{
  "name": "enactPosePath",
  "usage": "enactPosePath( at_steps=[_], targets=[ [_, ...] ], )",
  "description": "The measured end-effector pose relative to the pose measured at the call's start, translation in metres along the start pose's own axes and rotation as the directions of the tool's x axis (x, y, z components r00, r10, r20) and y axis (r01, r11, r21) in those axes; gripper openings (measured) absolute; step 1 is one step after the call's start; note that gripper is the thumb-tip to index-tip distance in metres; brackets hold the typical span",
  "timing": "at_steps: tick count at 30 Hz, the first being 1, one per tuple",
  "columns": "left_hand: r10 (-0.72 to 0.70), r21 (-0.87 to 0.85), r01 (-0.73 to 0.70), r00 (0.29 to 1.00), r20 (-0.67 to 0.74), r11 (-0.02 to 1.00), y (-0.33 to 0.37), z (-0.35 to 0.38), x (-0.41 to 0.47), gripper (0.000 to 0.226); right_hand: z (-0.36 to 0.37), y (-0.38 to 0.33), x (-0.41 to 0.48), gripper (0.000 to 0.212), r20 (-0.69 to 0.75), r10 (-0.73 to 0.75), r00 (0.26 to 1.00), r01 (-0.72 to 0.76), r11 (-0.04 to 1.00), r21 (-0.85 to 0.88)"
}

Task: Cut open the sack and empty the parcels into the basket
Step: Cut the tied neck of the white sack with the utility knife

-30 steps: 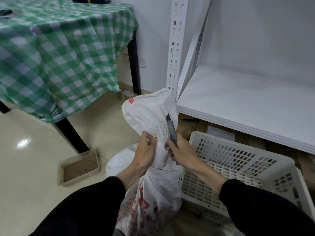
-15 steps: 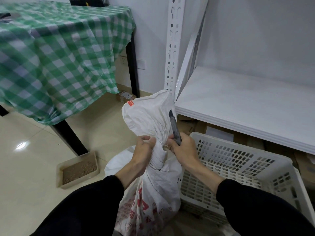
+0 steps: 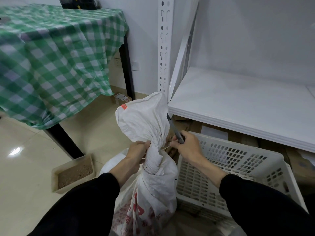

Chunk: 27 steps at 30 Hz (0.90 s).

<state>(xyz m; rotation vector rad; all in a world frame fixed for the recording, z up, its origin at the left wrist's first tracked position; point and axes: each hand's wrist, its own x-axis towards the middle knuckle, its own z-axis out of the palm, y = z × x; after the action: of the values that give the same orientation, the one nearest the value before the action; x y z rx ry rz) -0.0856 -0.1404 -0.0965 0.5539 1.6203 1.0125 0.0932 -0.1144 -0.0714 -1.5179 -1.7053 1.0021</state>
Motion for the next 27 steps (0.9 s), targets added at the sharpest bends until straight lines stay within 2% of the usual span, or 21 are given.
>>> enactPosePath(
  at_steps=[2,5,7,10,11,13,16,17,20,22,25,27],
  targets=[
    [0.050,0.083,-0.048,0.998,-0.023,0.995,0.000,0.001,-0.002,0.019,-0.004,0.001,0.000,0.016,-0.001,0.008,1.000,-0.008,0.999,-0.041],
    [0.167,0.327,-0.130,0.982,-0.088,0.936,0.000,-0.001,-0.003,0.027,-0.009,0.002,0.000,0.012,0.008,0.012,1.000,-0.011,0.994,-0.106],
    [0.278,0.524,-0.185,0.955,-0.105,0.832,0.002,-0.005,-0.005,0.029,-0.013,0.004,0.002,0.005,0.000,-0.002,1.000,0.002,0.984,-0.180],
    [0.580,0.708,-0.348,0.808,-0.105,0.614,0.007,-0.009,-0.004,0.021,-0.023,0.003,0.008,0.004,-0.070,0.014,0.997,-0.025,0.988,-0.155],
    [0.653,0.724,-0.413,0.755,-0.067,0.552,0.011,-0.007,-0.006,0.021,-0.026,0.002,0.010,0.006,-0.085,0.033,0.996,-0.043,0.993,-0.111],
    [0.715,0.725,-0.550,0.690,0.114,0.415,0.016,0.001,-0.010,0.026,-0.028,-0.002,0.013,0.011,-0.103,0.074,0.992,-0.077,0.997,-0.025],
    [0.641,0.690,-0.663,0.670,0.373,0.291,0.017,0.017,-0.013,0.028,-0.024,-0.008,0.014,0.011,-0.098,0.098,0.990,-0.093,0.994,0.054],
    [0.619,0.682,-0.671,0.676,0.400,0.292,0.017,0.021,-0.013,0.026,-0.022,-0.009,0.013,0.011,-0.095,0.109,0.990,-0.102,0.992,0.069],
    [0.571,0.644,-0.661,0.718,0.397,0.385,0.022,0.026,-0.014,0.022,-0.022,-0.006,0.015,0.014,-0.096,0.156,0.983,-0.142,0.980,0.142],
    [0.556,0.626,-0.673,0.717,0.420,0.395,0.024,0.030,-0.016,0.022,-0.025,-0.002,0.017,0.016,-0.090,0.185,0.979,-0.163,0.966,0.203],
    [0.545,0.632,-0.656,0.733,0.406,0.412,0.023,0.040,-0.018,0.023,-0.031,0.005,0.018,0.013,-0.060,0.194,0.979,-0.181,0.967,0.178],
    [0.525,0.657,-0.608,0.772,0.358,0.446,0.021,0.047,-0.016,0.024,-0.036,0.008,0.017,0.014,-0.037,0.206,0.978,-0.198,0.967,0.161]
  ],
)
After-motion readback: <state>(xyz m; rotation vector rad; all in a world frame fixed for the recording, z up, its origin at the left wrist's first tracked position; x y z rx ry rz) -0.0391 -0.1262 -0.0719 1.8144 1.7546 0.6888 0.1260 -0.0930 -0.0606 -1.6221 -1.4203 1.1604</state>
